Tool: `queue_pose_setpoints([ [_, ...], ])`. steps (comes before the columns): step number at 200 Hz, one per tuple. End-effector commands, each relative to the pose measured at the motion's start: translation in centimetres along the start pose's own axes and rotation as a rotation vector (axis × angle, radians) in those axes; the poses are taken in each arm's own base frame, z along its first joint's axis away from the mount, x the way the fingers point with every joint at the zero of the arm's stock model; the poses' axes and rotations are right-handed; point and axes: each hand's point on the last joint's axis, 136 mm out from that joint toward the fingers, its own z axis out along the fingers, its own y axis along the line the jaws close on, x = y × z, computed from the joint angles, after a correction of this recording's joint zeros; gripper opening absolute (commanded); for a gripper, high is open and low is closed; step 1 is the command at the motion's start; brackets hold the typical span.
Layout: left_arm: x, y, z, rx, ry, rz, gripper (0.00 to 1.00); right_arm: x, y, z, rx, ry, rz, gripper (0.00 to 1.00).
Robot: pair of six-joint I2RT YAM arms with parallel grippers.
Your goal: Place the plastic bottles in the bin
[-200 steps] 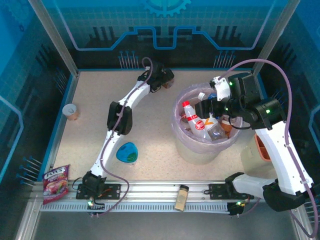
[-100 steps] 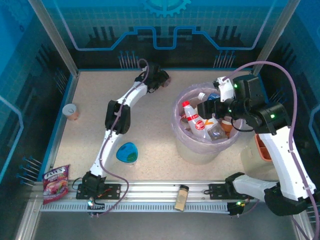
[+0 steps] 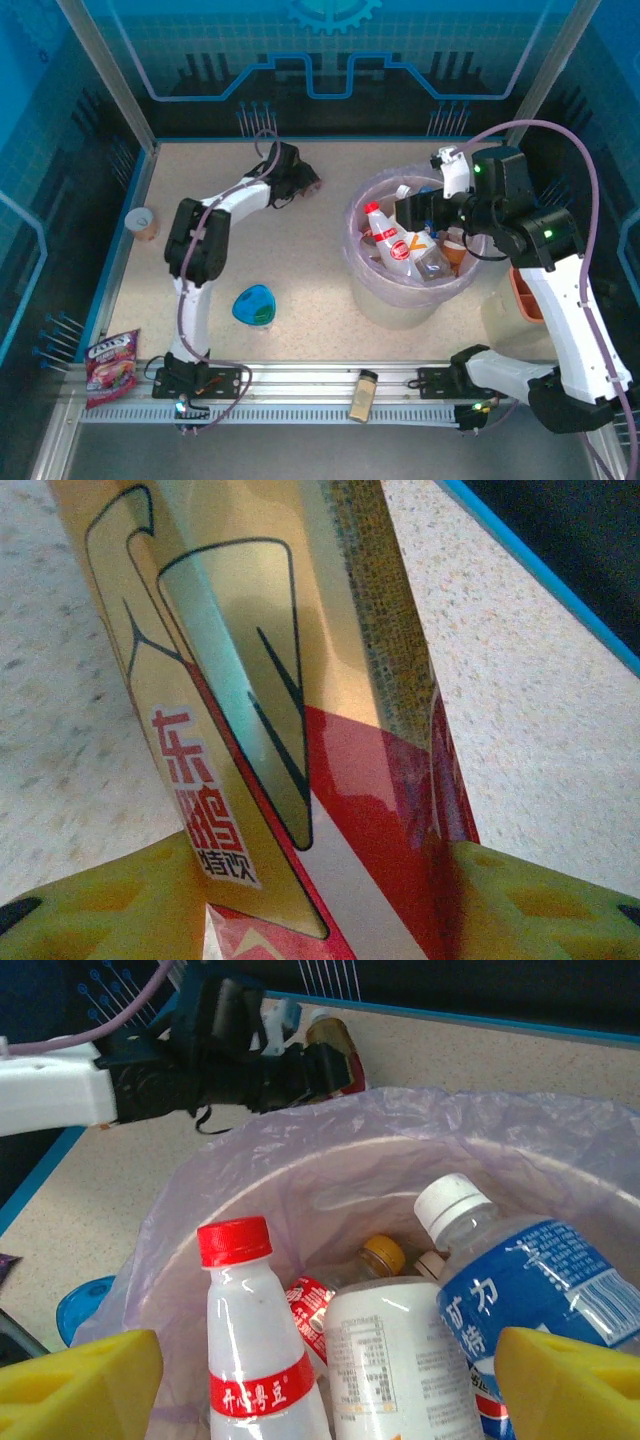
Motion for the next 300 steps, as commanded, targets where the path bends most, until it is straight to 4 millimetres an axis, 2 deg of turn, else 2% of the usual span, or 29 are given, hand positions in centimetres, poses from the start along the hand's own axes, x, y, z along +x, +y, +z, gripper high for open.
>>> queue_pose_setpoints([
  [1,-2.6,-4.3,-5.9,0.19,-0.104,0.05,0.48,-1.9,0.8,0.6,-0.058,-0.043,0.011,0.87],
  [38,-0.4,-6.4,-14.4,0.338,-0.104,0.161,0.5,-4.7,2.5,1.2,-0.153,-0.081,0.004,0.87],
  [55,1.0,-7.6,-18.6,0.401,-0.115,0.236,0.5,-6.0,3.1,2.2,-0.186,-0.092,0.016,0.87],
  [80,3.3,-9.5,-24.5,0.512,-0.116,0.334,0.5,-7.8,4.9,4.1,-0.277,-0.083,0.02,0.88],
  [100,5.4,-10.8,-28.3,0.616,-0.099,0.398,0.51,-9.3,6.4,5.6,-0.324,-0.077,0.012,0.93],
  [117,6.7,-11.7,-30.6,0.697,-0.092,0.424,0.51,-10.0,7.4,7.5,-0.358,-0.053,0.014,0.98],
  [137,8.0,-12.3,-31.8,0.741,-0.071,0.437,0.51,-10.5,8.6,9.6,-0.383,-0.021,0.005,1.0],
  [164,9.2,-12.9,-31.6,0.756,-0.042,0.457,0.5,-10.5,10.4,11.7,-0.447,0.021,-0.006,1.0],
  [189,9.6,-13.5,-31.7,0.779,-0.032,0.46,0.5,-9.6,10.6,13.8,-0.446,0.092,0.016,1.0],
  [214,9.4,-13.7,-32.2,0.792,-0.047,0.465,0.5,-8.6,10.5,15.0,-0.443,0.136,0.031,1.0],
  [231,9.3,-13.8,-32.3,0.793,-0.051,0.465,0.5,-8.4,10.6,15.2,-0.452,0.144,0.038,0.94],
  [251,9.3,-13.9,-32.5,0.797,-0.051,0.465,0.5,-8.6,10.6,15.0,-0.456,0.134,0.033,0.82],
  [278,9.3,-14.0,-33.0,0.811,-0.053,0.456,0.51,-9.8,11.0,13.9,-0.469,0.078,0.013,0.67],
  [300,9.4,-14.4,-33.9,0.858,-0.05,0.438,0.57,-10.9,11.3,13.0,-0.482,0.028,-0.005,0.6],
])
